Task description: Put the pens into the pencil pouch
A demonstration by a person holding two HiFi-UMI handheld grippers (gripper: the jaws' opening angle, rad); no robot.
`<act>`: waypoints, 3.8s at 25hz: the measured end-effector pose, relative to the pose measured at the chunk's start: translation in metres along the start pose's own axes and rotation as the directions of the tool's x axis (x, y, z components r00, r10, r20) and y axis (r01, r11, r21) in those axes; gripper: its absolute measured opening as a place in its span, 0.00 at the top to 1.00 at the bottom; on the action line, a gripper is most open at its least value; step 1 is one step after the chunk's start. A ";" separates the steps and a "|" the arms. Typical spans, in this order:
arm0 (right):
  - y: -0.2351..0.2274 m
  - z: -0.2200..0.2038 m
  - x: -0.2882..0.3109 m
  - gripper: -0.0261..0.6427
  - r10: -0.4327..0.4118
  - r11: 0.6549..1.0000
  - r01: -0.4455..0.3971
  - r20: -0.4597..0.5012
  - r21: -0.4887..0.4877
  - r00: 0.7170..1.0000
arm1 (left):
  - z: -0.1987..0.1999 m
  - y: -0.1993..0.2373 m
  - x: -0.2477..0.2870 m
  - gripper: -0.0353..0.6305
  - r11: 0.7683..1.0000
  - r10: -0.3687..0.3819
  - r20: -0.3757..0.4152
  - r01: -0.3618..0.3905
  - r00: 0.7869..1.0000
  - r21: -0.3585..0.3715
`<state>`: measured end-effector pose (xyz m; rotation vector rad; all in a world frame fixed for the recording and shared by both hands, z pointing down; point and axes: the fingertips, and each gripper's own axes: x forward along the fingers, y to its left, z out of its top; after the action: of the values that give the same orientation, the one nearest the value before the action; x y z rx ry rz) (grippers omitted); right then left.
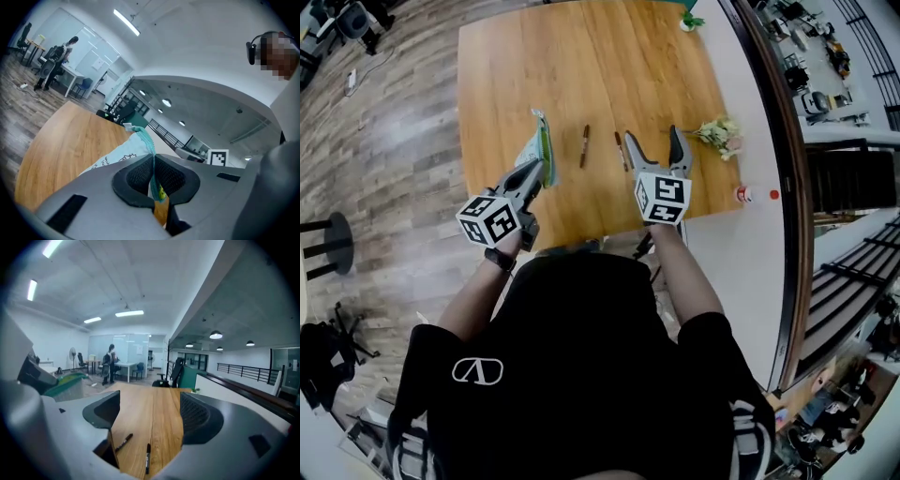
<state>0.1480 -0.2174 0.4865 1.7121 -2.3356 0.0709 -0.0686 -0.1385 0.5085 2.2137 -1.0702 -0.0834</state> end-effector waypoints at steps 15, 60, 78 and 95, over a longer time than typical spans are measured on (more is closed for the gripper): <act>0.009 -0.261 0.123 0.55 0.211 0.978 -0.124 -0.787 0.170 0.580 | -0.033 0.016 -0.006 0.92 0.995 0.062 -0.050 -0.066 0.997 -0.075; -0.011 0.105 0.001 0.90 0.115 0.993 -0.107 0.208 -0.051 0.971 | 0.008 -0.023 0.014 0.92 0.996 -0.059 -0.010 0.059 0.998 -0.063; 0.015 0.109 -0.064 0.90 0.114 0.990 -0.136 0.377 0.033 0.919 | 0.017 -0.046 0.024 0.92 0.993 -0.110 0.000 0.110 0.994 -0.051; 0.138 0.141 -0.045 0.90 0.380 0.879 -0.463 0.418 0.116 0.825 | 0.031 -0.063 0.025 0.92 0.987 -0.150 0.038 0.152 0.988 -0.044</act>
<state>0.0071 -0.1581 0.3540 1.3413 -3.0780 0.0715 -0.0194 -0.1456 0.4527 2.2555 -0.9079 -0.2111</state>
